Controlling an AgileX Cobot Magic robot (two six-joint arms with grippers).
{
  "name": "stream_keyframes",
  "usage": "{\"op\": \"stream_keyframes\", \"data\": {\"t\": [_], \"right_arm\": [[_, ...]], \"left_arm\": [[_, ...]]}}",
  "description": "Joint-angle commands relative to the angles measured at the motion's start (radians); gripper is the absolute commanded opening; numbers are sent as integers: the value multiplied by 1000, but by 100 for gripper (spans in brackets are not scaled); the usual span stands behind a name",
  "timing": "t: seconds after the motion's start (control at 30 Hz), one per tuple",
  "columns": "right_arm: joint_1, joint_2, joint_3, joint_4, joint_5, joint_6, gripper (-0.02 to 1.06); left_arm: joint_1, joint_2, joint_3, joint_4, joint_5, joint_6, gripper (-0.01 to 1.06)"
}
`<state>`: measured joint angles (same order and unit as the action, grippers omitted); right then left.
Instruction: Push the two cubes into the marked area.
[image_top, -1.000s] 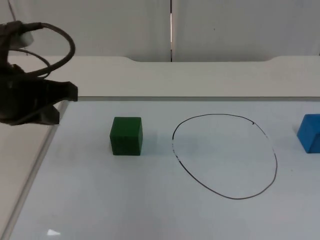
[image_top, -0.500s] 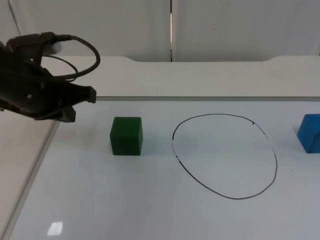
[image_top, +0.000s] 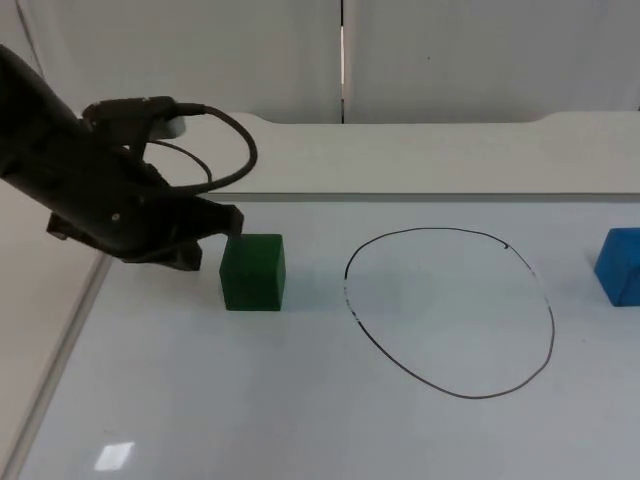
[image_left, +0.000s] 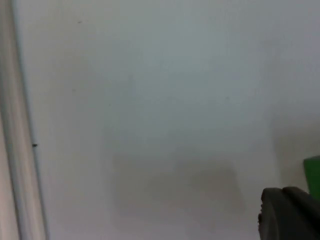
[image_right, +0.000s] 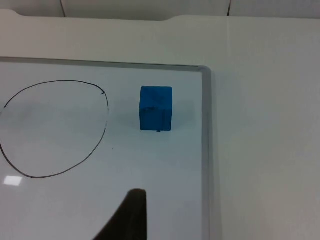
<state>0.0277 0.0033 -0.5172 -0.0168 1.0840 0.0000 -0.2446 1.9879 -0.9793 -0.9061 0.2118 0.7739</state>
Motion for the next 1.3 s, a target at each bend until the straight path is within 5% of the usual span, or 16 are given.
{"op": "stream_keyframes", "data": {"t": [0.0,1.27], "right_arm": [[-5,-3,2,-6,-5,-8,105],[-5,-3,2,-6,-5,-10,105]], "left_arm": [[-15,1,-4,-1,-14,2,0],[-106,42,-6,-54,-52,7,0]]}}
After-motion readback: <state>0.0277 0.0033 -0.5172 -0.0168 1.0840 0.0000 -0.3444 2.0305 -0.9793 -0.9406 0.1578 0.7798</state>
